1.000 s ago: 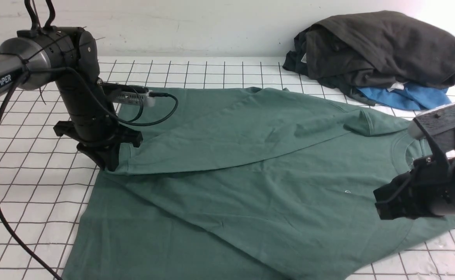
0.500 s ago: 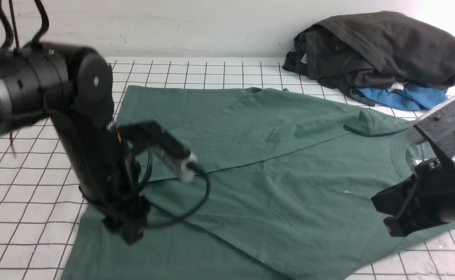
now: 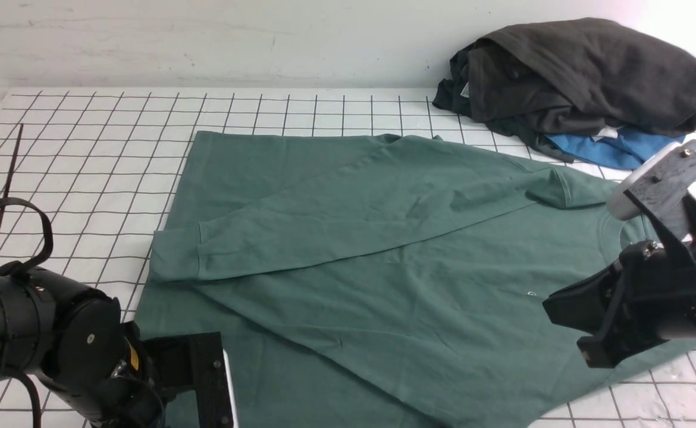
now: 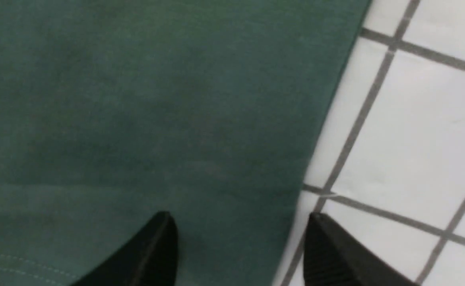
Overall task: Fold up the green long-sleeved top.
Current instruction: Use both arms simultaneously to clamp the lower edge of the clothing fabric
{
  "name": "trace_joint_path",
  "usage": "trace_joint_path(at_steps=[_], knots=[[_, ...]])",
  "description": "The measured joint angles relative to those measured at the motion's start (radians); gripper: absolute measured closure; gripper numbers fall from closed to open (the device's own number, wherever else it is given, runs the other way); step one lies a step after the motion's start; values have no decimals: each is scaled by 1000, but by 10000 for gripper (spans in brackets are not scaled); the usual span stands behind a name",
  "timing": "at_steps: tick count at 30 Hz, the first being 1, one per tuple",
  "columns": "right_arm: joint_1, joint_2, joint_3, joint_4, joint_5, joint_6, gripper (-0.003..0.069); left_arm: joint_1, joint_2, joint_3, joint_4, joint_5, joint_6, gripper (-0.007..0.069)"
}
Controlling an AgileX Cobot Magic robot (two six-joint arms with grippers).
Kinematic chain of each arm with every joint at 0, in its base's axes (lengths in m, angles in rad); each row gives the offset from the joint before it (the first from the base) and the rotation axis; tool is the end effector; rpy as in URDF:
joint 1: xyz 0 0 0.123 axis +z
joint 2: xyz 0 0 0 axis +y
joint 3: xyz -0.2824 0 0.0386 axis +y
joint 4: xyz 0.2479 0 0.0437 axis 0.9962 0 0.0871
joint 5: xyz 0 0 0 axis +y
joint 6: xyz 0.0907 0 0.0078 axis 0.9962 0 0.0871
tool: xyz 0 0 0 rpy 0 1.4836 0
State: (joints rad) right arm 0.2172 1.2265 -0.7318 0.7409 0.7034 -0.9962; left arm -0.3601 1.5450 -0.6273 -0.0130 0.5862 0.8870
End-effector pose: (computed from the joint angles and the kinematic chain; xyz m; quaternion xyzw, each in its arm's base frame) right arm 0.2125 0.0877 0.2552 -0.3405 0.8685 0.1885 0.3070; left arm 0.2155 -0.0818 0.1460 0.5780 0.8124 0.0162 0.0754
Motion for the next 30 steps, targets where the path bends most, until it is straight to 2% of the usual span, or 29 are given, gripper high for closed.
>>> trace_joint_path(at_steps=[3,4,5,9,11,15,19,21,24,26,27,28,30], knots=[[0,0,0,0,0,-1,628,0,1,-11,-3,12,-11,351],[0,0,0,0,0,-1,628,0,1,-11,-3,12,-11,351],[0,0,0,7,3,-1,628,0,-7,-12,0,5,-15,456],[0,0,0,29,13,-1,628,0,-42,-12,13,-10,-48,590],[0,0,0,34,14,-2,628,0,-78,-13,13,-11,-95,619],[0,0,0,24,26,-13,627,0,-157,-13,13,10,-229,622],[0,0,0,-69,61,6,607,0,-222,-13,13,40,-344,622],[0,3,0,-168,86,15,557,0,-241,-13,25,49,-390,622],[0,29,0,-332,114,30,417,0,-253,-13,48,59,-437,622],[0,82,0,-471,122,56,293,0,-257,-13,58,68,-466,622],[0,82,0,-483,122,58,283,0,-257,-13,59,68,-466,622],[0,130,0,-585,122,66,205,0,-259,-20,61,71,-482,622],[0,192,0,-693,118,70,151,0,-261,-32,62,75,-493,622]])
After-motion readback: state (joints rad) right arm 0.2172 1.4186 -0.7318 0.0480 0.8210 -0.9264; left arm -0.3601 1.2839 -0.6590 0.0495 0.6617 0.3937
